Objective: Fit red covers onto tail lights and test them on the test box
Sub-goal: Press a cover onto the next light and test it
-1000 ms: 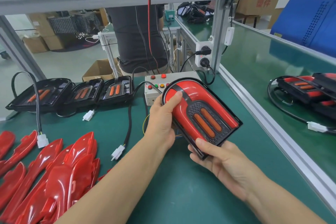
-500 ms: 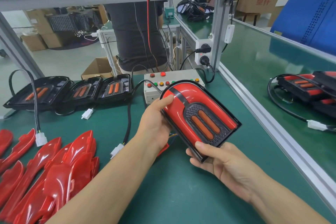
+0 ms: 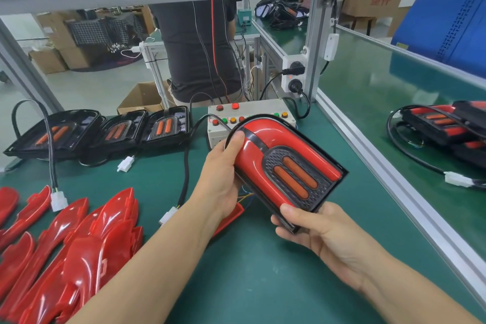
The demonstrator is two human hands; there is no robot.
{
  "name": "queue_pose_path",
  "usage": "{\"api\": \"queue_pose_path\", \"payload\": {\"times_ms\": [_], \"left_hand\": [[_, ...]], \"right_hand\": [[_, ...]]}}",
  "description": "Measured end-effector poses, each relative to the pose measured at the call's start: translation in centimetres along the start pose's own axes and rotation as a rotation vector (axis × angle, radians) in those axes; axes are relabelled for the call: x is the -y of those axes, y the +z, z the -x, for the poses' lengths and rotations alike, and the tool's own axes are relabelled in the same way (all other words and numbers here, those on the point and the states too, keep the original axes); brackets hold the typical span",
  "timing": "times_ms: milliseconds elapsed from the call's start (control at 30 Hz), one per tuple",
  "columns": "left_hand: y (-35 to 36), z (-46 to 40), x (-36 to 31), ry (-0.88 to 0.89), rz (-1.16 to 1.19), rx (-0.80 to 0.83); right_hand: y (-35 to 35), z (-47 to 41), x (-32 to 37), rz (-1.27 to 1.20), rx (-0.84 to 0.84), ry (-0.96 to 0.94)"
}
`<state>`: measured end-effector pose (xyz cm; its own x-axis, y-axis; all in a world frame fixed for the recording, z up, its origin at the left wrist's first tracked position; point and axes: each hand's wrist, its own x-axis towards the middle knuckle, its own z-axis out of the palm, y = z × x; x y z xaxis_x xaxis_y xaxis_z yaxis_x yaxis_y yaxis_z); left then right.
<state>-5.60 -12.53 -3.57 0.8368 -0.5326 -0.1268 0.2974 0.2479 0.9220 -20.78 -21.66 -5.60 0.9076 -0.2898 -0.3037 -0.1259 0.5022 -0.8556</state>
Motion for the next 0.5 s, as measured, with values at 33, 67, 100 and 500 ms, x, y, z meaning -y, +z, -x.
{"api": "queue_pose_path", "payload": {"times_ms": [33, 67, 100, 500], "left_hand": [[-0.14, 0.07, -0.09, 0.006, -0.002, 0.027], [-0.28, 0.16, -0.19, 0.001, -0.003, 0.053], [-0.38, 0.22, -0.31, -0.016, -0.001, 0.071], [-0.58, 0.06, -0.48, -0.120, -0.024, -0.096]], "right_hand": [[-0.03, 0.02, 0.07, 0.004, 0.002, -0.002], [-0.10, 0.10, 0.12, 0.010, 0.002, -0.003], [-0.16, 0.14, 0.16, 0.016, 0.000, -0.003], [-0.40, 0.56, 0.04, 0.033, 0.039, 0.071]]}}
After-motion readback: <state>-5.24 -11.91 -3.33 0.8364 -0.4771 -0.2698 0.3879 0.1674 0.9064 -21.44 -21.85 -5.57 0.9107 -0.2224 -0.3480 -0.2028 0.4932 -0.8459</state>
